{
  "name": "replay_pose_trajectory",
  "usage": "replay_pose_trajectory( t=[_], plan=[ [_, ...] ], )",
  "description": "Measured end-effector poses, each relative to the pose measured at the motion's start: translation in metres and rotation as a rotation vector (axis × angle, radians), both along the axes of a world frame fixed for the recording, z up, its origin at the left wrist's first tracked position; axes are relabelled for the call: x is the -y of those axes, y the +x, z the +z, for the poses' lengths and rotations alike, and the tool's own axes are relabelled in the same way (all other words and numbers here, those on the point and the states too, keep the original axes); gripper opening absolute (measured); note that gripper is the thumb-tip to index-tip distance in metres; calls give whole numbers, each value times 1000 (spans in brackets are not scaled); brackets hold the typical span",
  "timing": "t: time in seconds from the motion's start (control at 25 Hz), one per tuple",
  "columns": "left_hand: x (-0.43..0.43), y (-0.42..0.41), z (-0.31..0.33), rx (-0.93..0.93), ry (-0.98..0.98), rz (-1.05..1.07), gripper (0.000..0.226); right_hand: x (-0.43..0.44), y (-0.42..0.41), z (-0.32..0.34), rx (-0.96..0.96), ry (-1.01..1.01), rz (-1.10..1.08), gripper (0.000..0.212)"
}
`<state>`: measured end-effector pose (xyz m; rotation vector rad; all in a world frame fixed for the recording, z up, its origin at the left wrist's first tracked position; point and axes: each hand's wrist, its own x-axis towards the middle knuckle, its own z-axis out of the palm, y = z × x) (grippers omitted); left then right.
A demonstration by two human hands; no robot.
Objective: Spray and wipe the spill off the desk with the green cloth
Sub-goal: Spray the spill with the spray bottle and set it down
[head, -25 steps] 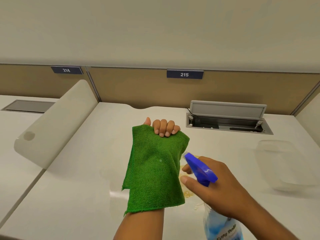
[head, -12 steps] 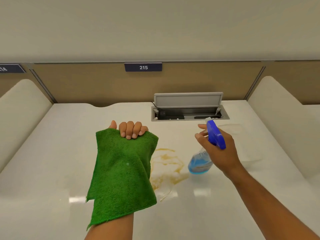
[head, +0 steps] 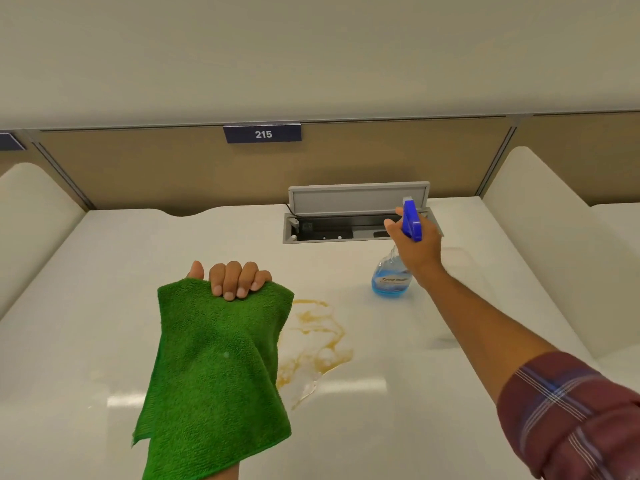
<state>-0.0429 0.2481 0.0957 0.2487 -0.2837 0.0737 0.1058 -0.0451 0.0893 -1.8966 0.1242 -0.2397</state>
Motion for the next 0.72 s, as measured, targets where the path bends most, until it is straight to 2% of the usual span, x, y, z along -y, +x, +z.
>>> replay_pose_trajectory(
  t=[0.28, 0.4, 0.44, 0.56, 0.6, 0.64, 0.72],
  plan=[
    [4, -3, 2, 21, -1, 25, 52, 0, 24, -8, -12, -19, 80, 35],
    [6, -3, 3, 25, 2, 32, 52, 6, 21, -11, -84, -71, 106, 37],
    [7, -2, 3, 30, 4, 29, 51, 11, 21, -14, -107, -92, 133, 46],
    [6, 1, 5, 52, 2, 4, 52, 26, 20, -17, -172, -195, 215, 94],
    [5, 2, 6, 57, -1, 1, 52, 31, 17, -16, -176, -208, 195, 100],
    [5, 3, 7, 57, -3, 5, 51, 35, 8, -14, -141, -212, 143, 97],
    [5, 4, 9, 38, 8, 27, 49, 39, -23, -15, 118, -234, -43, 67]
  ],
)
